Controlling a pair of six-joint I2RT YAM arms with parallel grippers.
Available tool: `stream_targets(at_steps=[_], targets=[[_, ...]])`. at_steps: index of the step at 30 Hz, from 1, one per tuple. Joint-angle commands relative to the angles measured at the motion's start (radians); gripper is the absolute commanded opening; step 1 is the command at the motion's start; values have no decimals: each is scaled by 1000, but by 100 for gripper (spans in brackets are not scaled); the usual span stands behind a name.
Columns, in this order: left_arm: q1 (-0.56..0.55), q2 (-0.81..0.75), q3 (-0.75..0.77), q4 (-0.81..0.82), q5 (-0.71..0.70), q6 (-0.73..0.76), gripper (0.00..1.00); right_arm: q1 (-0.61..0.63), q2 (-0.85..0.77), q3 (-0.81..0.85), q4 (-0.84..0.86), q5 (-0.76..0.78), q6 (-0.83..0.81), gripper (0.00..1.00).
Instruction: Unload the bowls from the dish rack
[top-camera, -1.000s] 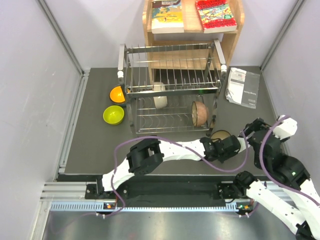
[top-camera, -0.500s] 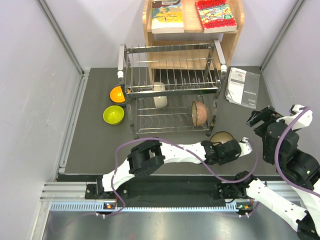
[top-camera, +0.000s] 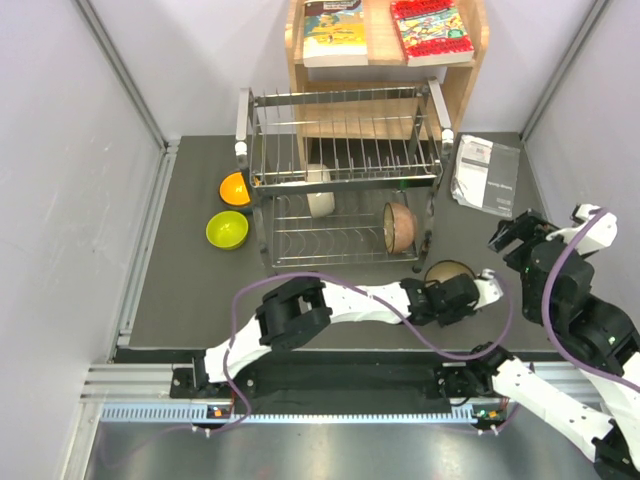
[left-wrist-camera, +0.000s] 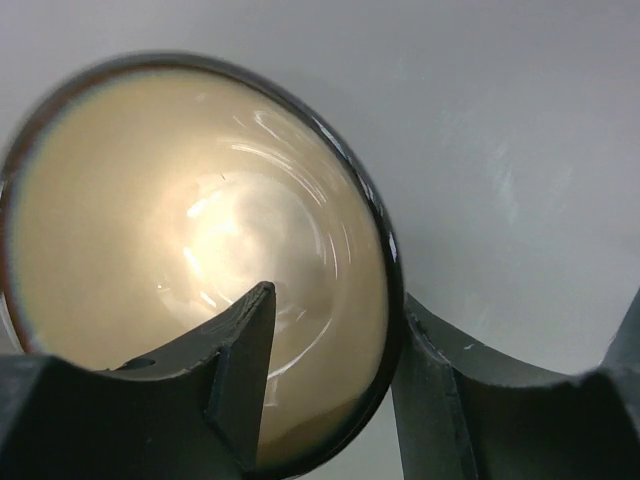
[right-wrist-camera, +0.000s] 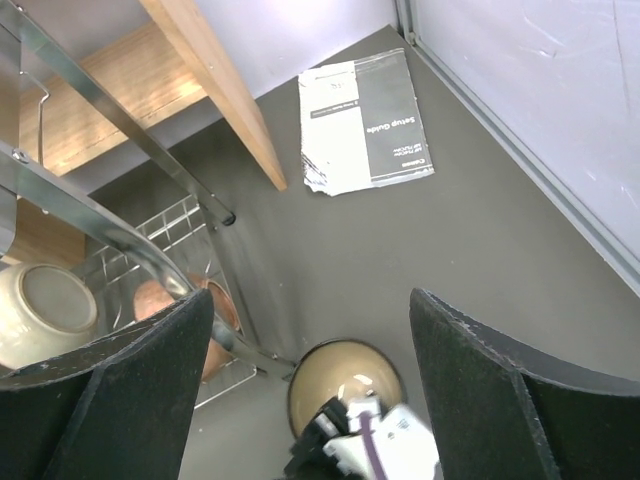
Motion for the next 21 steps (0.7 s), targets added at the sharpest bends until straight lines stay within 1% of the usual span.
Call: stream_targets(at_steps=[1, 3, 4, 6, 12, 14, 15, 17, 21], targets=[[28, -186, -152, 143, -27, -21, 52, 7, 23, -22, 42, -1, -2, 80], [33, -262, -196, 197, -25, -25, 52, 6, 29, -25, 56, -6, -2, 80], [34, -289, -235, 223, -25, -25, 55, 6, 35, -23, 54, -14, -4, 80], [39, -338, -277, 284, -10, -27, 62, 6, 58, -19, 59, -30, -7, 80], [51, -303, -237, 278, 28, -25, 61, 6, 75, -59, 117, -115, -30, 81], [51, -319, -262, 318, 45, -47, 60, 6, 68, -68, 134, -135, -50, 80], [51, -353, -313, 385, 47, -51, 60, 6, 60, -76, 149, -141, -56, 80], [51, -391, -361, 436, 45, -51, 62, 6, 49, -86, 158, -152, -74, 80], [51, -430, -383, 421, 37, -50, 61, 6, 43, -108, 160, -153, -65, 80]])
